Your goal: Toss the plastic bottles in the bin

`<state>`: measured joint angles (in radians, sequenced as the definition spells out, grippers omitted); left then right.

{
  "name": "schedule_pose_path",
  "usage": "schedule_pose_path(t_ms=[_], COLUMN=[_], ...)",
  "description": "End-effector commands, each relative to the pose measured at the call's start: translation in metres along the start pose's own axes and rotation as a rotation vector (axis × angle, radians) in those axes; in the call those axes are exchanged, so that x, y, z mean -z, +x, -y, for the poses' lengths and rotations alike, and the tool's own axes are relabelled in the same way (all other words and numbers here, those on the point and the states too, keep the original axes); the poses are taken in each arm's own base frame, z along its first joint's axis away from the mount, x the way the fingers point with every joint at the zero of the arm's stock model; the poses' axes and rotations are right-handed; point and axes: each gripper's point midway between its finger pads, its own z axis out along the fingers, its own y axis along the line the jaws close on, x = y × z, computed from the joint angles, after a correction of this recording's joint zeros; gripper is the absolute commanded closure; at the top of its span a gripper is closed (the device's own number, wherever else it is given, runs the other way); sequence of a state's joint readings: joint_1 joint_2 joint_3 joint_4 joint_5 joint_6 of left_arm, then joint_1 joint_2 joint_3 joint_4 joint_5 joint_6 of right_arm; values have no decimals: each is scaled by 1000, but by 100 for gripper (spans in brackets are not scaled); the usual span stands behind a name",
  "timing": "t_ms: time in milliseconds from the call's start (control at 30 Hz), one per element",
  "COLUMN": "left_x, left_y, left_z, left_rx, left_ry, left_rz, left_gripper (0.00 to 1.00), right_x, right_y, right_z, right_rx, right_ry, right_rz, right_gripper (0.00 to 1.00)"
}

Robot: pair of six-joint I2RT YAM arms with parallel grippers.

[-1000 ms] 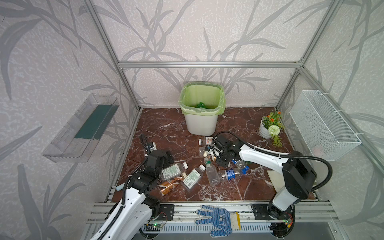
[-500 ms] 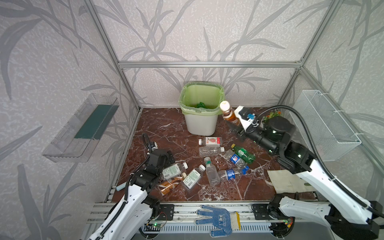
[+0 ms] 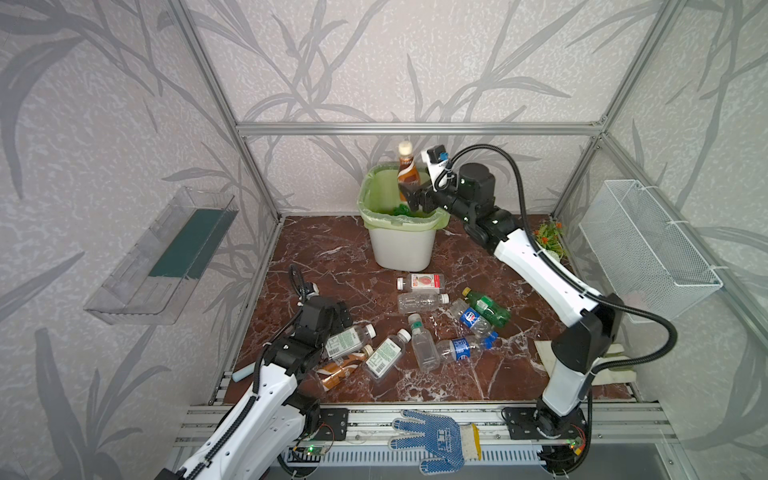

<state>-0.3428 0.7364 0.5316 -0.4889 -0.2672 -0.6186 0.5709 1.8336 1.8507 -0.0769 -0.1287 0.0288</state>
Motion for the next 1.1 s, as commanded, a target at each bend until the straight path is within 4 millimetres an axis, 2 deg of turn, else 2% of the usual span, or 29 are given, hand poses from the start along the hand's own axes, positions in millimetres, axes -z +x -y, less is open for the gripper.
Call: schedule_pose_path(t_ms=[0, 33, 67, 200, 367, 467, 567, 667, 800, 1000, 1067], left_x=[9, 9, 9, 10, 12, 13, 16, 17, 14, 5, 2], left_y=[-12, -12, -13, -13, -13, -10, -6, -4, -1, 1, 1], left_z=[1, 2, 3, 6, 8, 12, 14, 22, 36, 59, 64], left_rx=[-6, -7, -8, -25, -56, -116, -192, -250, -309, -383, -395], left_ry=[-3, 2, 8, 12, 14, 8, -29, -35, -28, 1, 11], left_rz=[18, 18, 19, 6, -6, -37, -50, -51, -64, -76, -76], left_gripper=[1, 1, 1, 1, 1, 1, 1, 1, 1, 1, 1], right_x=[55, 75, 83, 115, 135, 141, 146, 152, 163, 185, 194], right_y=[-89, -110, -118, -134, -116, -91, -52, -3, 72, 189, 221], right_z=[9, 7, 7, 6, 9, 16, 33, 47, 63, 83, 89], right_rx=[-77, -65, -60, -29, -21, -41, -92, -139, -221, -252, -241], right_ry=[8, 14, 23, 49, 78, 98, 139, 183, 249, 367, 408], right_rz=[237, 282, 301, 361, 343, 308, 245, 156, 5, -268, -363], right_gripper=[1, 1, 1, 1, 1, 1, 1, 1, 1, 1, 1])
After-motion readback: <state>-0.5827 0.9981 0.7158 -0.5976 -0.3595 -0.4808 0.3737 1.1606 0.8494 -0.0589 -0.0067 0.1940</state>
